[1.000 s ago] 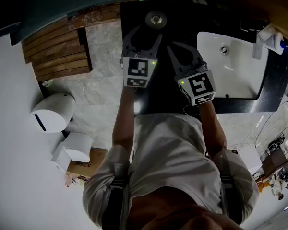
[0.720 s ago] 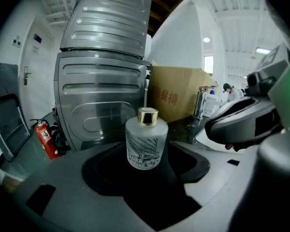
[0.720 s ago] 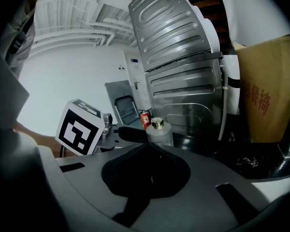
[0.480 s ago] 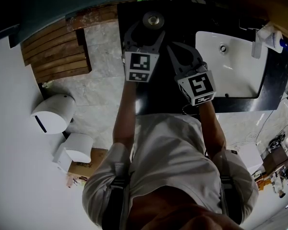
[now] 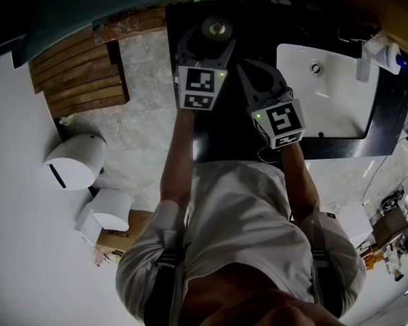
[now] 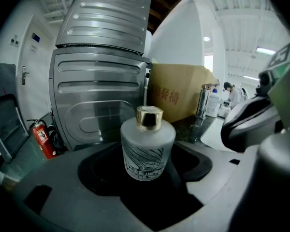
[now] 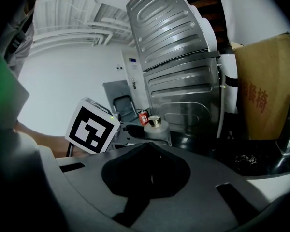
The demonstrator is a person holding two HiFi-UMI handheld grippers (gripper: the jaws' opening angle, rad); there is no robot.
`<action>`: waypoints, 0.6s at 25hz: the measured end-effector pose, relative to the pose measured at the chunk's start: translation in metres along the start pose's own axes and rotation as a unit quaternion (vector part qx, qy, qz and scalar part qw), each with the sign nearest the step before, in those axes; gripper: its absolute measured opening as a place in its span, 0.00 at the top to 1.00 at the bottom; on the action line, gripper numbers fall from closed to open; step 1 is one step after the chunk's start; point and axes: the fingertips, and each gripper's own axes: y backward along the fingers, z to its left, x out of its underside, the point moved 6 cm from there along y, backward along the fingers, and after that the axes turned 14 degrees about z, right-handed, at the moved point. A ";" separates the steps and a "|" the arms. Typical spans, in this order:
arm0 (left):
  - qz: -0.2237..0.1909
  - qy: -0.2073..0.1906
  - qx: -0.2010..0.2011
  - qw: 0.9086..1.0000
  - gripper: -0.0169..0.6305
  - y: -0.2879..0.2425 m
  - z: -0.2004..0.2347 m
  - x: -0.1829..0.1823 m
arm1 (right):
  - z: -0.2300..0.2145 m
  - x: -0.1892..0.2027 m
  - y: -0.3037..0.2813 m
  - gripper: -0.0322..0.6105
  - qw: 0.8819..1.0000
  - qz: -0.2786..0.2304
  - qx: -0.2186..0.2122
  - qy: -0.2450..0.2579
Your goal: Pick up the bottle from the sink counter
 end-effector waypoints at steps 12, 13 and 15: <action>0.011 -0.015 -0.004 1.000 0.51 -0.001 0.000 -0.002 | 0.000 0.001 0.002 0.96 1.000 0.001 0.003 0.000; 0.012 -0.016 -0.005 1.000 0.51 -0.001 0.000 -0.003 | 0.000 0.001 0.002 0.96 1.000 0.001 0.003 0.000; 0.011 -0.018 -0.007 1.000 0.51 -0.001 0.001 -0.003 | 0.000 0.002 0.002 0.96 1.000 0.002 0.004 0.000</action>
